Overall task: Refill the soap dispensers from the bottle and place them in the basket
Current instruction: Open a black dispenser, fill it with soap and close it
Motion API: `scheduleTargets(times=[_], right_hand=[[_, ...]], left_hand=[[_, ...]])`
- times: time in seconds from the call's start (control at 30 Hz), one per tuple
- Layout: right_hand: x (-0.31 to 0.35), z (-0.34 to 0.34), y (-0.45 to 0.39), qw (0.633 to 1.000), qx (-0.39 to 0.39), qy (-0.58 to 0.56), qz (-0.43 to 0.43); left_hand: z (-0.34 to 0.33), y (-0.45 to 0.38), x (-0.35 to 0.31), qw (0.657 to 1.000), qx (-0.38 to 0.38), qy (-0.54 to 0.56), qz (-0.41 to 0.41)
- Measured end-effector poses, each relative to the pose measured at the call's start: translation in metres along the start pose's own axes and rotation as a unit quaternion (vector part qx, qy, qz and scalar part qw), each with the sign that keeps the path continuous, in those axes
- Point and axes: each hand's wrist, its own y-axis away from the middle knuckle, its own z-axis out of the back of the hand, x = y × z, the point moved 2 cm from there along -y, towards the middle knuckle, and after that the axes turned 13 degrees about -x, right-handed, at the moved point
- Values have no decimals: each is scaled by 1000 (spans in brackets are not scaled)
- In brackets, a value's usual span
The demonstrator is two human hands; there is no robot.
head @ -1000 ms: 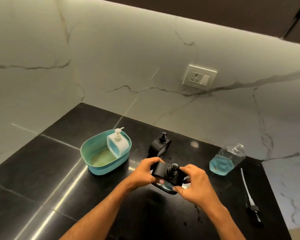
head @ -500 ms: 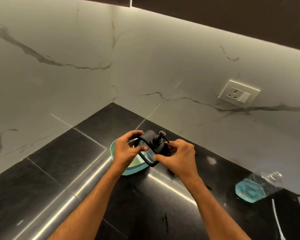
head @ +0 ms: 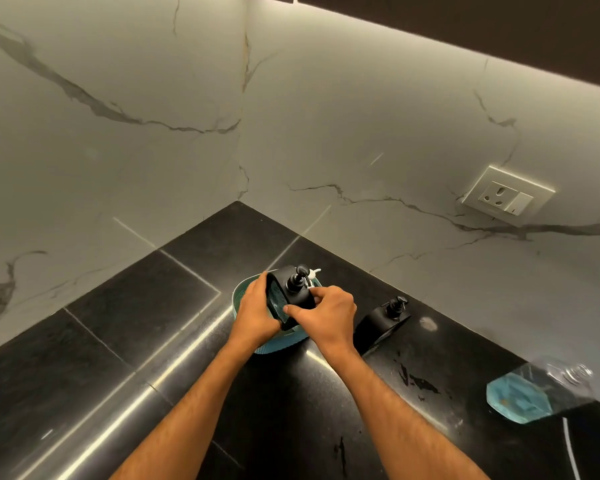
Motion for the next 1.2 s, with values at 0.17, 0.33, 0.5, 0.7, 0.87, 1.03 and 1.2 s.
scheduleTargets(times=[0.17,0.33,0.5,0.7,0.87,1.03,1.2], right_hand=[[-9,-23,5,1000,19,4,-23],[-15,-35,5,1000,23,2,-14],[-25,-44,5,999,26,28,-5],[-28,-43,5,998,23,55,23],[-29,-46,9,999,30,31,29],[-30,-53,13,999,29,32,28],[-31,-54,17,998,28,35,46]], left_hand=[[-16,-14,33,997,35,-47,55],[-26,-24,36,993,37,-85,68],[-33,-28,38,989,36,-122,70],[-35,-30,36,986,45,-146,64],[-32,-33,36,983,69,-157,69],[-31,-33,35,981,78,-157,84],[-33,-31,33,978,77,-173,88]])
